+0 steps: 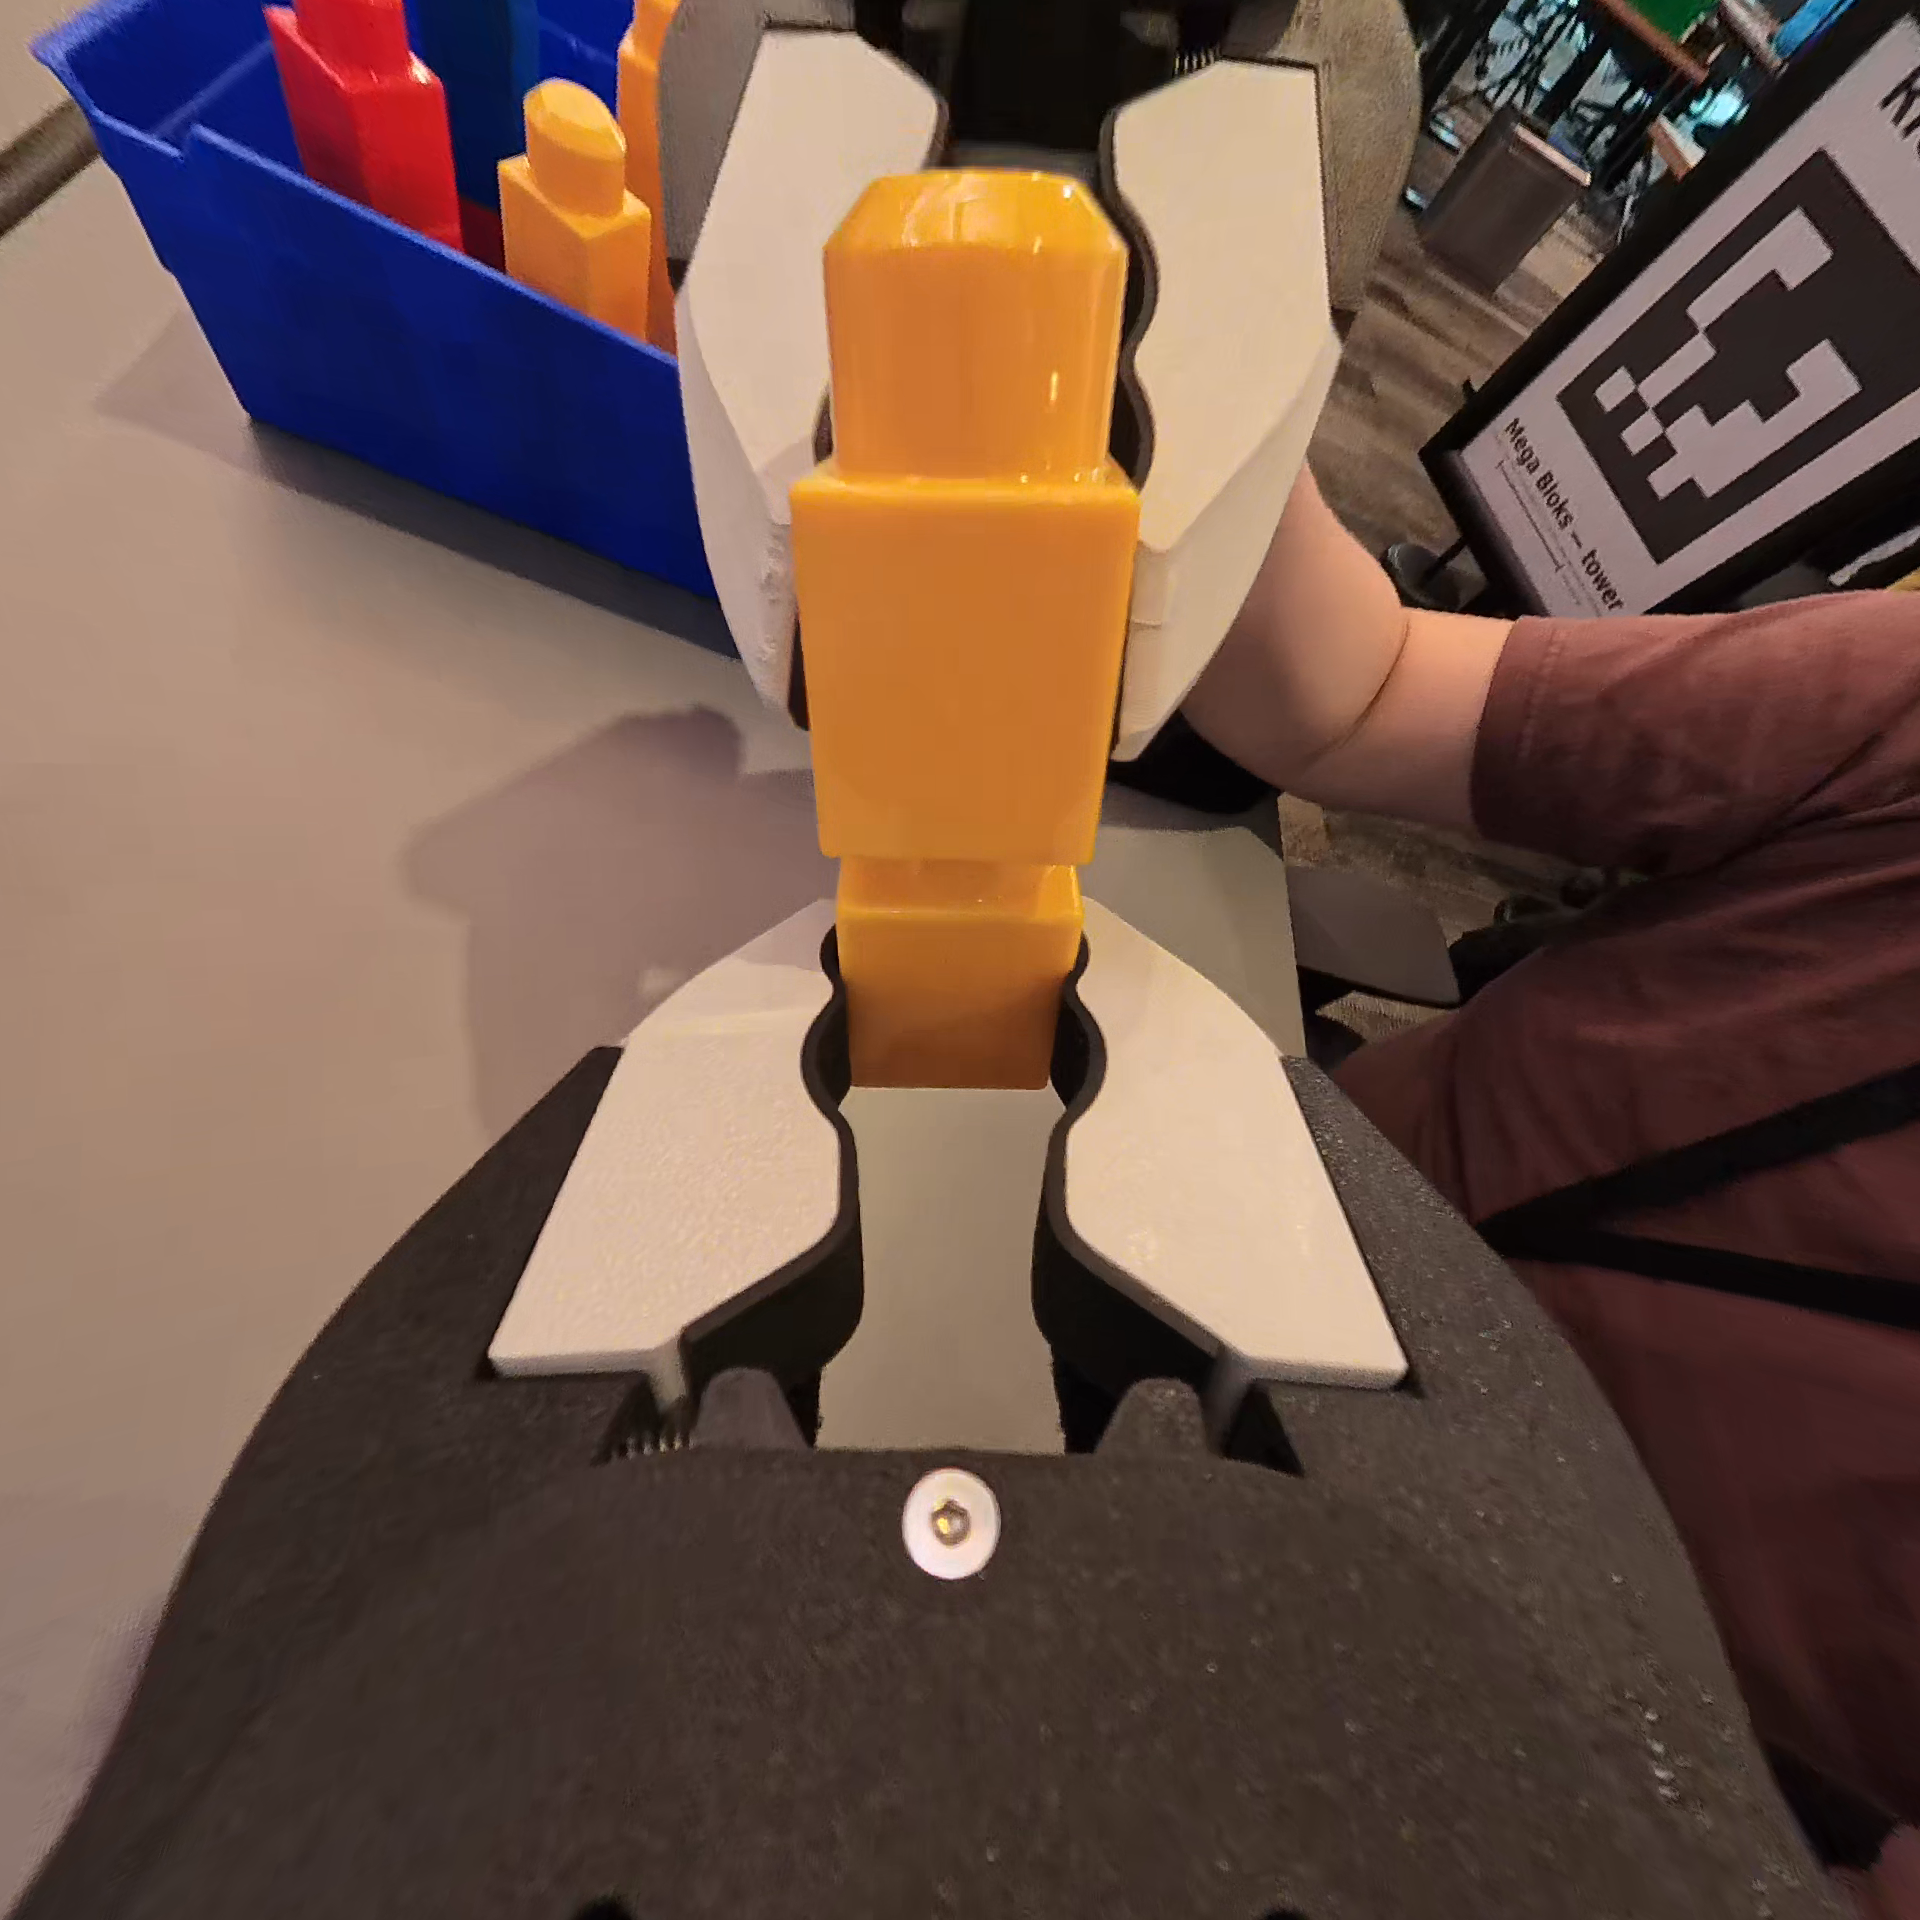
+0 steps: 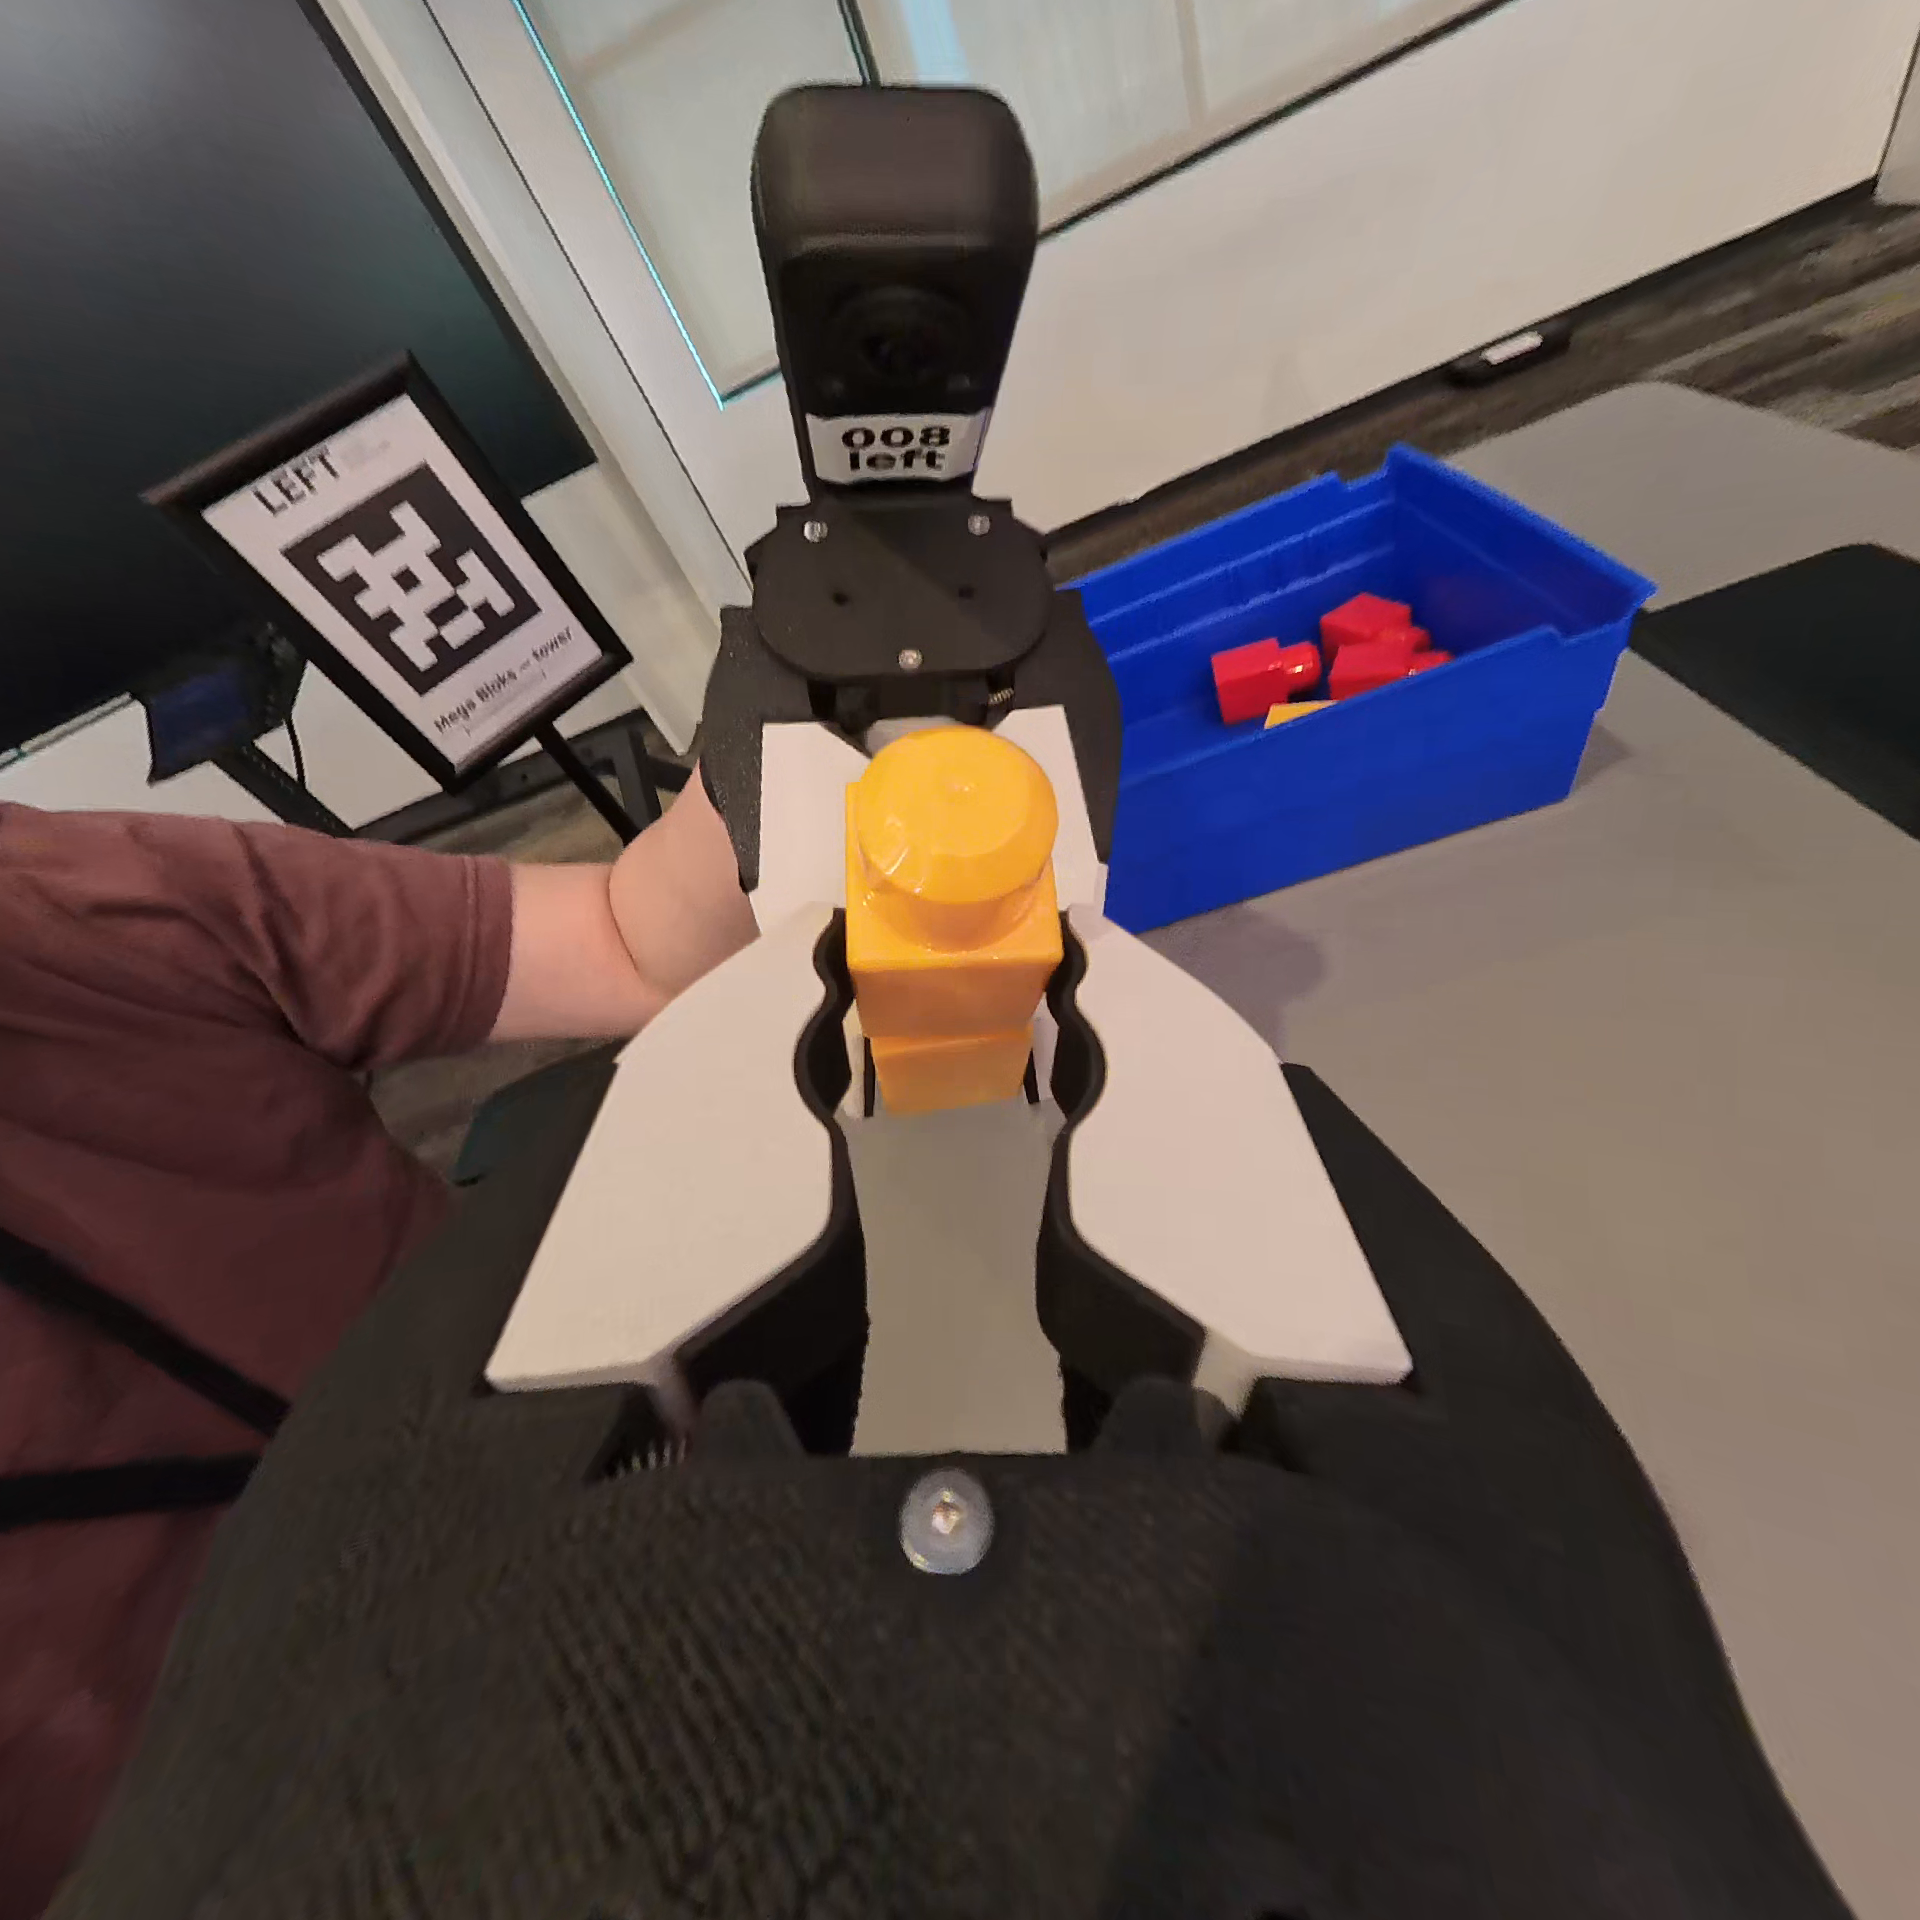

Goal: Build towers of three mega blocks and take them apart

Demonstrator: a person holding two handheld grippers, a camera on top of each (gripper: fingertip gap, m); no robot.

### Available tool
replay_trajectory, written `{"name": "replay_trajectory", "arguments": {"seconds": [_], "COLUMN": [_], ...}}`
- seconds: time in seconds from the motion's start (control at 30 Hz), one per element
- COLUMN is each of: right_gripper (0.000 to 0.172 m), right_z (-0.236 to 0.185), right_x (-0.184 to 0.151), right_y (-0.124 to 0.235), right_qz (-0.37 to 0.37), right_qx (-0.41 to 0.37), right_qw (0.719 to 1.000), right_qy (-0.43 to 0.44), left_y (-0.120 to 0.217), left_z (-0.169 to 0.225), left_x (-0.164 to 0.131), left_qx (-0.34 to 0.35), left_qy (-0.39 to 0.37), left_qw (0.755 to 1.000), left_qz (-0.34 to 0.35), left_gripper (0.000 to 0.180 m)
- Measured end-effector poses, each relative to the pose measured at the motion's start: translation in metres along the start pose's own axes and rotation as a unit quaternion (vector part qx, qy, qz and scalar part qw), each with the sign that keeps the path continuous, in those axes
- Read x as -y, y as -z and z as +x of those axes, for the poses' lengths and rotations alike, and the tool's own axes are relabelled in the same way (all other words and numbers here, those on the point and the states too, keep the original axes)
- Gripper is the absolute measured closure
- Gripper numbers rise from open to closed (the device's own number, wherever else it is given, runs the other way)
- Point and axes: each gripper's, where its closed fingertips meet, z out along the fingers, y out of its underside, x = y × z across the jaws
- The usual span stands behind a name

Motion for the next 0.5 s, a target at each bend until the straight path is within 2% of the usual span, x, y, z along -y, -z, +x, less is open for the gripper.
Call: {"name": "replay_trajectory", "arguments": {"seconds": [0.27, 0.5], "right_gripper": [0.135, 0.134], "right_z": [-0.002, -0.004], "right_x": [-0.022, -0.026], "right_y": [0.0, 0.001], "right_qz": [-0.082, -0.091], "right_qx": [-0.012, 0.006], "right_qw": [0.996, 0.996], "right_qy": [0.032, 0.014], "left_y": [-0.009, -0.012], "left_z": [0.002, 0.005], "left_x": [-0.013, -0.013], "left_qx": [-0.002, -0.022], "left_qy": [-0.011, -0.011], "left_qw": [0.999, 0.999], "left_qz": [-0.045, -0.043], "left_gripper": [0.145, 0.145]}}
